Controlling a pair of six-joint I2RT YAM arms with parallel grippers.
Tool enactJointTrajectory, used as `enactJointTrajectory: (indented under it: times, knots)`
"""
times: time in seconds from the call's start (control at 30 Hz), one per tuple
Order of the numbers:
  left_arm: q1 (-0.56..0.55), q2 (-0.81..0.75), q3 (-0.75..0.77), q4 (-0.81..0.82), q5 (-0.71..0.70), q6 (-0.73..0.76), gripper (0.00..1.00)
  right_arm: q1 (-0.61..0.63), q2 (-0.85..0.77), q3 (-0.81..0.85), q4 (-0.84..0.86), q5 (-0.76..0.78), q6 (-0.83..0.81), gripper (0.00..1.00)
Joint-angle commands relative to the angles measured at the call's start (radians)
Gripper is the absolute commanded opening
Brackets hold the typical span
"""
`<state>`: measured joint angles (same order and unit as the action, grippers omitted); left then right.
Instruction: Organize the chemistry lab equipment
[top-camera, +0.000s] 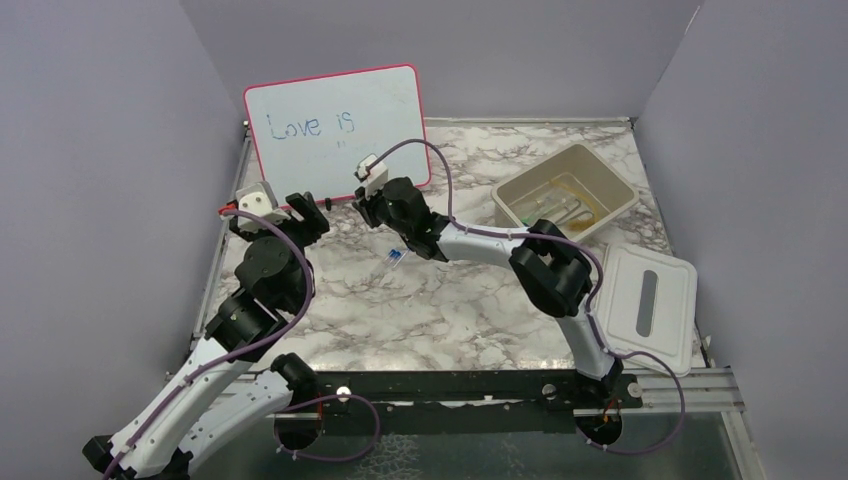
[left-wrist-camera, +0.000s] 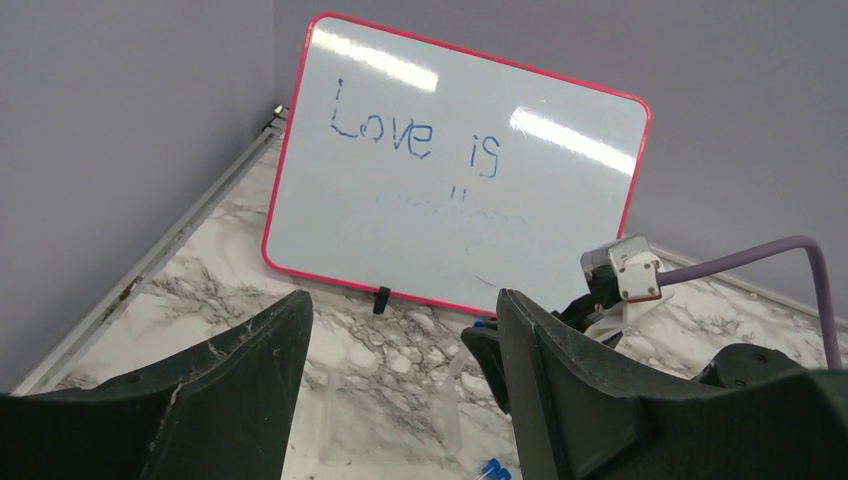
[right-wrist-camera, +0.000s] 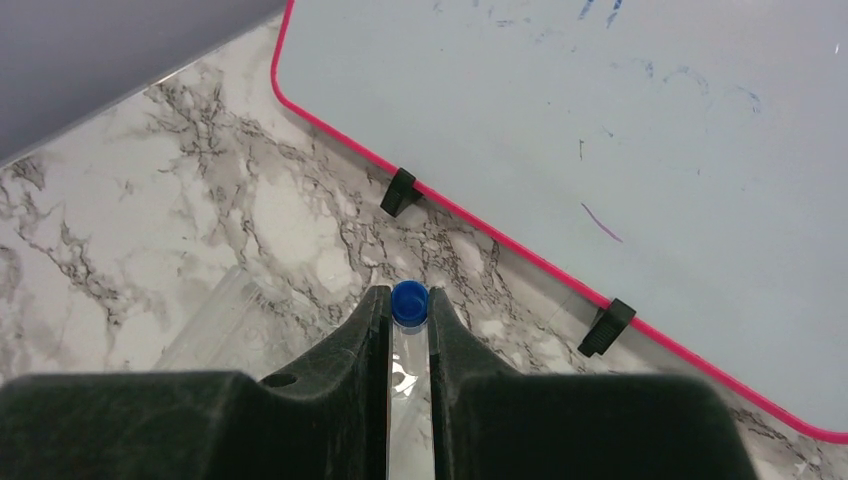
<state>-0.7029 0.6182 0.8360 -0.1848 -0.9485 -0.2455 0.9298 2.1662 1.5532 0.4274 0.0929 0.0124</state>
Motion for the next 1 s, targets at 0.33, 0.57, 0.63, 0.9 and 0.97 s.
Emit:
enactJointTrajectory:
  times: [0.33, 0.57, 0.63, 0.9, 0.97]
  knots:
    - [-0.004, 0.035, -0.016, -0.031, -0.038, -0.006, 0.72, 0.004, 0.025, -0.059, 0.126, -0.086, -0.035, 0.17]
    - [-0.003, 0.043, -0.02, -0.03, -0.041, -0.006, 0.72, 0.004, 0.037, -0.08, 0.143, -0.128, -0.042, 0.17]
    - [-0.002, 0.046, -0.021, -0.03, -0.041, -0.008, 0.72, 0.004, 0.047, -0.077, 0.148, -0.125, -0.047, 0.17]
    - [-0.003, 0.053, -0.022, -0.03, -0.043, -0.01, 0.72, 0.004, 0.078, -0.07, 0.171, -0.097, -0.079, 0.17]
    - [-0.003, 0.054, -0.022, -0.03, -0.042, -0.009, 0.72, 0.004, 0.084, -0.068, 0.17, -0.097, -0.082, 0.17]
